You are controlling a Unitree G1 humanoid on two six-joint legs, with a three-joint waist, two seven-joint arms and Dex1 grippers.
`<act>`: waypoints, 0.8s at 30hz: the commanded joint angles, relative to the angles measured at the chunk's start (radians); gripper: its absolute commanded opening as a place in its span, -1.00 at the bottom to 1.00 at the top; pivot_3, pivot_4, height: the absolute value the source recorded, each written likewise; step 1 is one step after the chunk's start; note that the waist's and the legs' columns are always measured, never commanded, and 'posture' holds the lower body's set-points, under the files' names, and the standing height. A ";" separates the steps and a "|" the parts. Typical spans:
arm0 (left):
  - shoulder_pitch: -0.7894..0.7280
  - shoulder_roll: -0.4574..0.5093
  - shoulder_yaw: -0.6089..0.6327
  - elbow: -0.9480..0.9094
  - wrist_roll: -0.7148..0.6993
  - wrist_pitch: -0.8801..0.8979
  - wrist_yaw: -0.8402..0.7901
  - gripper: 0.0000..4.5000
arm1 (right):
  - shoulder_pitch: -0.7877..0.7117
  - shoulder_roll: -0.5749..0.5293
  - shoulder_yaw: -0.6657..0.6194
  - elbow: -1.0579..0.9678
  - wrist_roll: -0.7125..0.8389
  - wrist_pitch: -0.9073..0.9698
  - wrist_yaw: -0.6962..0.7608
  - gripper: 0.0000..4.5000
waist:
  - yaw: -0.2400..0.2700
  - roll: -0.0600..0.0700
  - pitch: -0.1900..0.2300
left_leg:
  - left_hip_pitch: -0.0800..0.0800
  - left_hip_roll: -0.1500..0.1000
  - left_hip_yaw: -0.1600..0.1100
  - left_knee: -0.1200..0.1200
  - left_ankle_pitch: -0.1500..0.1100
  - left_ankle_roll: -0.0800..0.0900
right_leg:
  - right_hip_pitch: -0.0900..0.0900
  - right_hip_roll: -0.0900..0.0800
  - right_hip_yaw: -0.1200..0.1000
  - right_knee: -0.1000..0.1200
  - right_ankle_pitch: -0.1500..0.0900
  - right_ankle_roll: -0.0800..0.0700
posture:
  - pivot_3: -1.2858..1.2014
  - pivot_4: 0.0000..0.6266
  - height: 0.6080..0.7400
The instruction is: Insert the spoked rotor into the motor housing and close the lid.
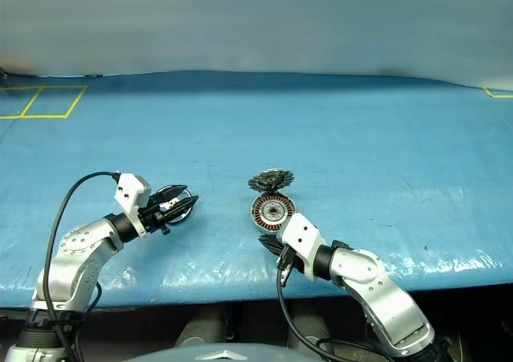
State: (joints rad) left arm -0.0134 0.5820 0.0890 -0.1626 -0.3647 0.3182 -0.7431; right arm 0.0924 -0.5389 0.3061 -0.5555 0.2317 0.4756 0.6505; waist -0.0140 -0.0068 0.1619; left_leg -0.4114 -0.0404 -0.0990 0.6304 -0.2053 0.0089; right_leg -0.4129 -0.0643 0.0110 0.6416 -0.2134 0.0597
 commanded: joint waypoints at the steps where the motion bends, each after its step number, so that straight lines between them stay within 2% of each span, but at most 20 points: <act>1: -0.008 0.115 0.024 -0.089 0.043 0.018 -0.038 -0.05 | -0.007 0.010 -0.002 -0.004 -0.019 -0.019 -0.016 -0.99 | 0.000 -0.001 0.001 | 0.000 0.000 0.000 0.000 0.000 0.000 | 0.000 0.000 0.000 0.001 0.000 -0.001 | 0.03 -0.52 1.00; 3: -0.011 0.179 0.033 -0.126 0.033 0.043 -0.071 -0.05 | -0.005 0.011 -0.002 -0.002 -0.023 -0.019 -0.019 -0.99 | 0.001 -0.001 0.001 | 0.000 0.000 0.000 0.000 0.000 -0.001 | 0.000 0.000 0.000 0.001 -0.001 -0.001 | 0.03 -0.52 1.00; 7: -0.054 0.270 0.018 -0.103 0.113 0.031 -0.076 -0.05 | -0.003 0.013 -0.005 0.003 -0.033 -0.020 -0.024 -0.99 | 0.004 -0.001 0.001 | 0.000 0.000 -0.001 -0.001 0.000 -0.001 | 0.000 -0.001 0.000 0.000 -0.001 -0.001 | 0.03 -0.52 1.00; 13: -0.102 0.384 -0.106 -0.038 0.227 -0.062 -0.213 -0.05 | -0.010 0.025 0.002 0.019 -0.054 -0.024 -0.033 -0.99 | 0.002 -0.001 0.001 | 0.000 0.000 0.001 -0.002 0.000 -0.001 | -0.001 -0.001 0.000 0.000 -0.001 -0.001 | 0.03 -0.52 1.00; 18: -0.177 0.414 -0.175 0.020 0.242 -0.125 -0.344 -0.05 | -0.006 0.031 0.000 0.020 -0.072 -0.027 -0.042 -0.99 | 0.003 -0.001 0.002 | 0.000 0.000 0.001 -0.003 0.000 -0.001 | -0.002 0.000 0.000 0.000 -0.001 -0.002 | 0.03 -0.52 1.00; 24: -0.263 0.408 -0.218 0.125 0.305 -0.150 -0.372 -0.05 | 0.017 0.038 -0.006 0.018 -0.082 -0.035 -0.059 -0.99 | 0.002 -0.001 0.002 | 0.000 0.000 0.001 -0.003 0.000 -0.001 | -0.001 0.000 0.000 0.000 -0.001 -0.002 | 0.03 -0.52 1.00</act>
State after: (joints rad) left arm -0.2563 0.9857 -0.1179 -0.0554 -0.0843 0.1845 -1.1094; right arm 0.1060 -0.5044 0.3076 -0.5146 0.1547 0.4631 0.5994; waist -0.0119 -0.0080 0.1638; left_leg -0.4115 -0.0405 -0.0983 0.6279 -0.2053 0.0079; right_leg -0.4143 -0.0644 0.0107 0.6419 -0.2144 0.0579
